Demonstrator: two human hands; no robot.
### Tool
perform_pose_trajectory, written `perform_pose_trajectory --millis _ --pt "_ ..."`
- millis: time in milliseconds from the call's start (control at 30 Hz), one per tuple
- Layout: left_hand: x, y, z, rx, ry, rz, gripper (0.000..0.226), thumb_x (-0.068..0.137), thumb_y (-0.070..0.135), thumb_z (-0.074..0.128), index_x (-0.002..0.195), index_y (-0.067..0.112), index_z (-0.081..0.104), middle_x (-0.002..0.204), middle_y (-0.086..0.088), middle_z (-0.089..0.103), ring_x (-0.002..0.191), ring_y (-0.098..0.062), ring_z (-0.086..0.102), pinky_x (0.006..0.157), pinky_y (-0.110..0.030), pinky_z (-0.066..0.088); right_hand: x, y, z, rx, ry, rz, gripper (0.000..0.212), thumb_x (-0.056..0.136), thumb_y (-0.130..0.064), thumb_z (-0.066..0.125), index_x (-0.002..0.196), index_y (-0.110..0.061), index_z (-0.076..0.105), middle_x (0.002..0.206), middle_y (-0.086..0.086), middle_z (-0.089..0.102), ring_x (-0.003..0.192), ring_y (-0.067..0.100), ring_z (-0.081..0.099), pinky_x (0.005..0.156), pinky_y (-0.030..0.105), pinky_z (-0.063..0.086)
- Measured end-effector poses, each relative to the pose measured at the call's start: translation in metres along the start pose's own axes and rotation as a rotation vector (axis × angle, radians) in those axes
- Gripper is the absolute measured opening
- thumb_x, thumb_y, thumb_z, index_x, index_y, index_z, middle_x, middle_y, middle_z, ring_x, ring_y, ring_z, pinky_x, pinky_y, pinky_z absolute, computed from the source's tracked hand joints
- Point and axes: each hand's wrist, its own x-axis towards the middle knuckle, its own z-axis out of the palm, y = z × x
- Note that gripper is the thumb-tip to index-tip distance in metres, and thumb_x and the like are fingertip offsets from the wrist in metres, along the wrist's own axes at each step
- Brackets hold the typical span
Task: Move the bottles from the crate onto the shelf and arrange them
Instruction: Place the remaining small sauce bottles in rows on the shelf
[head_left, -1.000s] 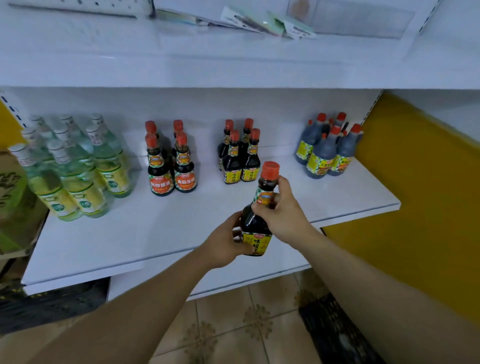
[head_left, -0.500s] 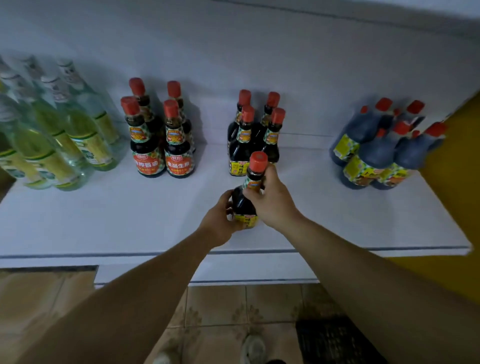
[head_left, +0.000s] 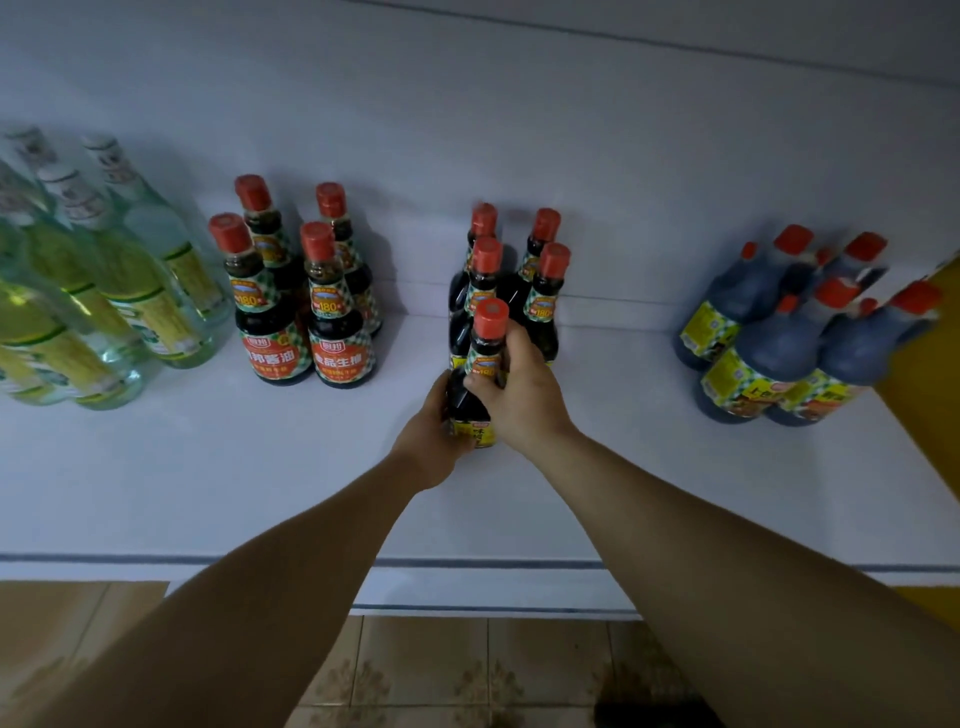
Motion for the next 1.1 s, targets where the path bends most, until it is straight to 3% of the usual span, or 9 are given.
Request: perform_pose_trajectory --millis 333,433,500,633,733,800,900,1000,1100 --pt "0.021 0.024 -0.016 0.124 -0.089 -0.133 0.111 0.082 0.018 0.072 0.148 0.027 -0.017 0.148 -0.004 0.037 0.117 -0.03 0.053 0.083 -0.035 0.048 0.02 0.003 0.008 -0.026 0.003 0.036 0.07 0.085 -0.021 0.068 0.144 -0.03 0.031 0.133 0.004 0.048 0.12 0.023 0.051 0.101 0.041 0.045" --pt "0.002 0.026 -0.034 0.166 -0.162 -0.12 0.107 0.083 0.019 0.071 0.149 0.031 -0.013 0.152 -0.008 0.031 0.117 -0.029 0.051 0.083 -0.033 0.046 0.008 -0.005 0.001 -0.011 -0.021 0.074 0.085 0.078 -0.029 0.074 0.146 -0.033 0.024 0.138 0.003 0.043 0.125 0.021 0.047 0.104 0.043 0.042" --pt "-0.014 0.024 -0.052 0.187 -0.21 -0.106 0.101 0.083 0.023 0.071 0.15 0.036 -0.004 0.154 -0.008 0.028 0.107 -0.019 0.046 0.087 -0.035 0.047 0.0 -0.017 -0.009 -0.065 -0.062 0.12 0.089 0.076 -0.038 0.074 0.148 -0.03 0.022 0.144 0.003 0.038 0.13 0.02 0.041 0.106 0.041 0.039" --pt "-0.046 0.03 -0.098 0.244 -0.291 -0.045 0.091 0.084 0.029 0.07 0.15 0.038 0.008 0.158 0.002 0.017 0.097 -0.009 0.046 0.081 -0.025 0.045 -0.017 -0.057 -0.033 -0.19 -0.117 0.14 0.071 0.077 -0.045 0.071 0.137 -0.028 0.039 0.137 0.001 0.046 0.124 0.02 0.048 0.1 0.034 0.04" --pt "-0.072 0.039 -0.13 0.311 -0.288 0.0 0.088 0.085 0.035 0.068 0.15 0.036 0.009 0.158 0.003 0.013 0.124 -0.017 0.042 0.091 -0.023 0.035 -0.034 -0.09 -0.041 -0.222 -0.1 0.143 0.069 0.081 -0.04 0.071 0.139 -0.025 0.038 0.131 -0.001 0.048 0.119 0.017 0.048 0.094 0.026 0.035" --pt "-0.094 0.045 -0.149 0.361 -0.276 0.042 0.086 0.085 0.037 0.066 0.15 0.033 0.009 0.159 0.003 0.012 0.138 -0.019 0.03 0.097 -0.022 0.032 -0.05 -0.115 -0.035 -0.265 -0.079 0.131 0.079 0.074 -0.054 0.07 0.14 -0.027 0.035 0.128 -0.007 0.047 0.116 0.014 0.048 0.1 0.029 0.038" --pt "-0.135 0.045 -0.177 0.377 -0.215 0.069 0.085 0.086 0.037 0.065 0.15 0.031 0.01 0.158 0.002 0.016 0.139 -0.02 0.028 0.099 -0.021 0.031 -0.076 -0.143 -0.02 -0.31 -0.085 0.079 0.095 0.066 -0.067 0.065 0.145 -0.027 0.028 0.144 0.003 0.043 0.128 0.025 0.046 0.105 0.043 0.042" --pt "-0.165 0.042 -0.192 0.383 -0.183 0.049 0.086 0.086 0.039 0.065 0.15 0.034 0.009 0.156 0.002 0.021 0.133 -0.021 0.038 0.095 -0.022 0.033 -0.099 -0.159 -0.011 -0.394 -0.166 0.066 0.092 0.084 -0.052 0.064 0.153 -0.021 0.012 0.16 0.004 0.014 0.145 0.023 0.018 0.116 0.035 0.022" --pt "-0.217 0.023 -0.208 0.374 -0.126 0.012 0.087 0.085 0.039 0.065 0.151 0.034 0.008 0.157 0.005 0.019 0.138 -0.019 0.032 0.101 -0.023 0.029 -0.128 -0.173 0.012 -0.434 -0.256 -0.032 0.09 0.085 -0.054 0.061 0.153 -0.022 0.012 0.16 0.005 0.012 0.146 0.023 0.015 0.117 0.037 0.021"
